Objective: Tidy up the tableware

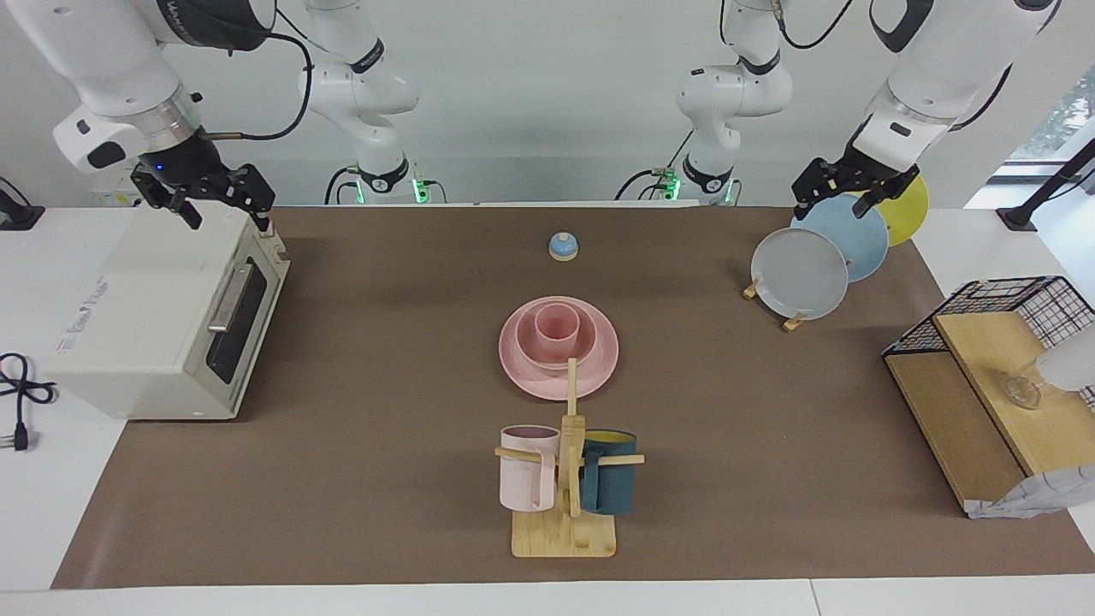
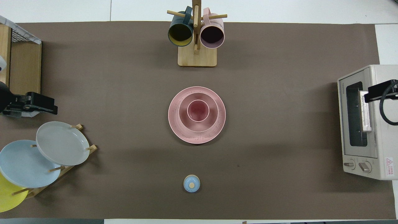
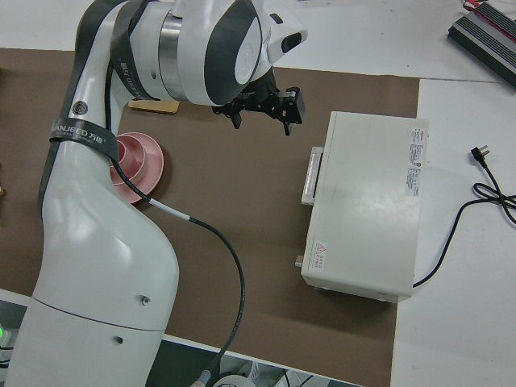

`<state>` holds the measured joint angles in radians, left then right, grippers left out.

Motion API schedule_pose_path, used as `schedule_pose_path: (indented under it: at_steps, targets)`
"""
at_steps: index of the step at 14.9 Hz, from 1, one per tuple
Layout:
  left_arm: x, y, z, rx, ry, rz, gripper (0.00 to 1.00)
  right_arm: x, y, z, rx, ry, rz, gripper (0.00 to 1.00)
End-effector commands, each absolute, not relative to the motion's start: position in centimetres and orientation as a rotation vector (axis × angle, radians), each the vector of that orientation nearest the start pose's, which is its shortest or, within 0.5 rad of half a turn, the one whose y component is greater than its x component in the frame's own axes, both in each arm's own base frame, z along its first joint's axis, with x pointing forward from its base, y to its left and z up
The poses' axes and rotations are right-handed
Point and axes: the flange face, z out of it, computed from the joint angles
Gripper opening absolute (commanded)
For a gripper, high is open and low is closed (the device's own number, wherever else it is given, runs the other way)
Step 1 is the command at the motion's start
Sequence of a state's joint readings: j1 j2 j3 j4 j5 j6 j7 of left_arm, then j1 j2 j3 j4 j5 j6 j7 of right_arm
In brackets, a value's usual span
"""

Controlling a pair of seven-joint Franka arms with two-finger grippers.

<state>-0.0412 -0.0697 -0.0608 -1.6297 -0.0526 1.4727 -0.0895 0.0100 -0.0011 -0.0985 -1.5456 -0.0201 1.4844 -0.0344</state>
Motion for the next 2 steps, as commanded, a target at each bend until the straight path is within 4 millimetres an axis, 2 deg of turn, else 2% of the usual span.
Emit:
schedule_pose_path:
  at_steps: [1,2]
  targets:
    - [51.02,-5.60,62.80,-3.184,0.040,0.134,1.00,54.29,-5.17,63.33,-3.142,0.054,0.087,1.00]
    - [51.02,-5.52,62.80,-3.184,0.035,0.134,1.00,54.29,-5.17,63.33,-3.142,0.054,0.087,1.00]
